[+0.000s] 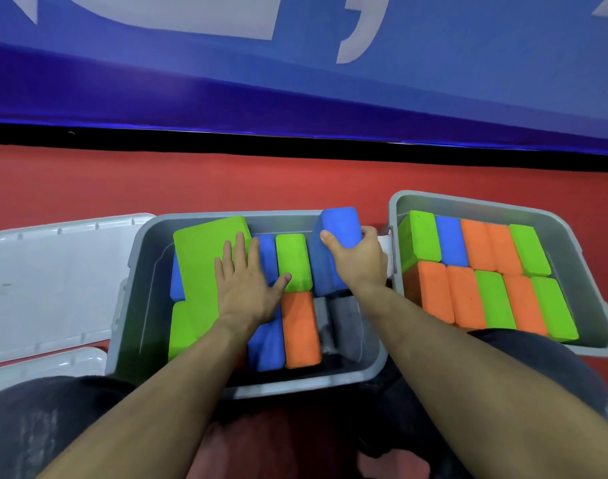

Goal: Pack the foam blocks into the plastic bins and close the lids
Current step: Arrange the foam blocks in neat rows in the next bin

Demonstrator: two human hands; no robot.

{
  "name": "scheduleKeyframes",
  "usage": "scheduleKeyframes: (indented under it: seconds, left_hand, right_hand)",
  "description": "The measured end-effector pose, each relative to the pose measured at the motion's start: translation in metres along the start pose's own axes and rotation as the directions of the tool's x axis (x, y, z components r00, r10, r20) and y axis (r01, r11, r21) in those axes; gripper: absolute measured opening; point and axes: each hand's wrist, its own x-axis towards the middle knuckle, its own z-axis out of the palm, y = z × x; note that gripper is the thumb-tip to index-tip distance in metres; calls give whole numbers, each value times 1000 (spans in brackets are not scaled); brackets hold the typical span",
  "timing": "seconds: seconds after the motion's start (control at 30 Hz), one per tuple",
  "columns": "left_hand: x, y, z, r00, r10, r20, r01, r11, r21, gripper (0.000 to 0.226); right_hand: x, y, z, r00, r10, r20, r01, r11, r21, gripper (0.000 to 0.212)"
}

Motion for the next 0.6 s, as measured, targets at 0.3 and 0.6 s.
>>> scheduleKeyframes:
  seconds: [0.3,0.6]
  left_hand:
    - [-2,-41,23,999,-38,3,38,986,164,99]
    - [1,-39,29,998,-19,-53,31,974,224,92]
  right_hand:
    - [40,-4,58,997,65,44,-60,993,-106,78]
    - [57,18,88,990,96,103,-76,980,-185,82]
